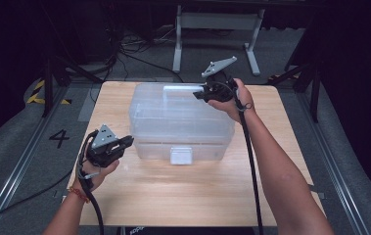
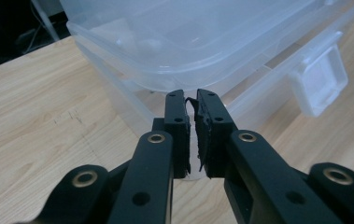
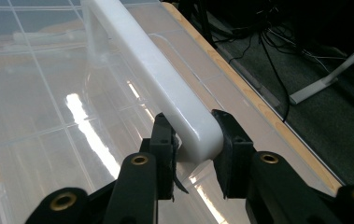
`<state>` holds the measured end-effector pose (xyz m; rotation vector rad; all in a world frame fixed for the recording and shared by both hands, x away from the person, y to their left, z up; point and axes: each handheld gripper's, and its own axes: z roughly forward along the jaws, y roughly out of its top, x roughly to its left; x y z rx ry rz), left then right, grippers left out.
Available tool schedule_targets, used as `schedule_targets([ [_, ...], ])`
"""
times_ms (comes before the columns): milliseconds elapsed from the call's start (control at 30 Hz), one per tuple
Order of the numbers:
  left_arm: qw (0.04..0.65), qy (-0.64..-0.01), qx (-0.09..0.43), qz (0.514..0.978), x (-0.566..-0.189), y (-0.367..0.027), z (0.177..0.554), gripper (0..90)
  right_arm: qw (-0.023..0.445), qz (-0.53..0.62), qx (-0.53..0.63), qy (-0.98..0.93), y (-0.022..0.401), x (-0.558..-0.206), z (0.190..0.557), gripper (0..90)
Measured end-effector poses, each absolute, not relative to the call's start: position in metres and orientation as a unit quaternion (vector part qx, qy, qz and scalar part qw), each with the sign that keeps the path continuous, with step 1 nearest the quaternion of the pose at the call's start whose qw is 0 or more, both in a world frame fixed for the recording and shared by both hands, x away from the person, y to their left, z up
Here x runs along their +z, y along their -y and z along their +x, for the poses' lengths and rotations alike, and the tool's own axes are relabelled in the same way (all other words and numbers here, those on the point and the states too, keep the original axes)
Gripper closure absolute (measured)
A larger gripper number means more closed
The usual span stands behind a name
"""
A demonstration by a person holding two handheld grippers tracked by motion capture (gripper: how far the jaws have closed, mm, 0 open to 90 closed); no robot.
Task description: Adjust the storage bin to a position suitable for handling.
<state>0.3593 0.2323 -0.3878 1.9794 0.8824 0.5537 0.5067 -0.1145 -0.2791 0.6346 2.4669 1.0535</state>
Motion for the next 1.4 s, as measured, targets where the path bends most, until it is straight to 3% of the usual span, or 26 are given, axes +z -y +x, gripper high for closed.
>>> schedule_targets([
  [500,0.445,-0.371,0.215,0.786,-0.404,-0.231,0.368,86.6,0.183,0.235,0.372,-0.879,0.115,-0.276,0.511,72.4],
  [1200,0.446,-0.367,0.243,0.779,-0.394,-0.233,0.375,86.1,0.174,0.231,0.364,-0.886,0.115,-0.273,0.515,72.1],
  [1400,0.445,-0.363,0.248,0.781,-0.391,-0.233,0.374,86.5,0.185,0.236,0.361,-0.883,0.114,-0.273,0.513,64.5],
])
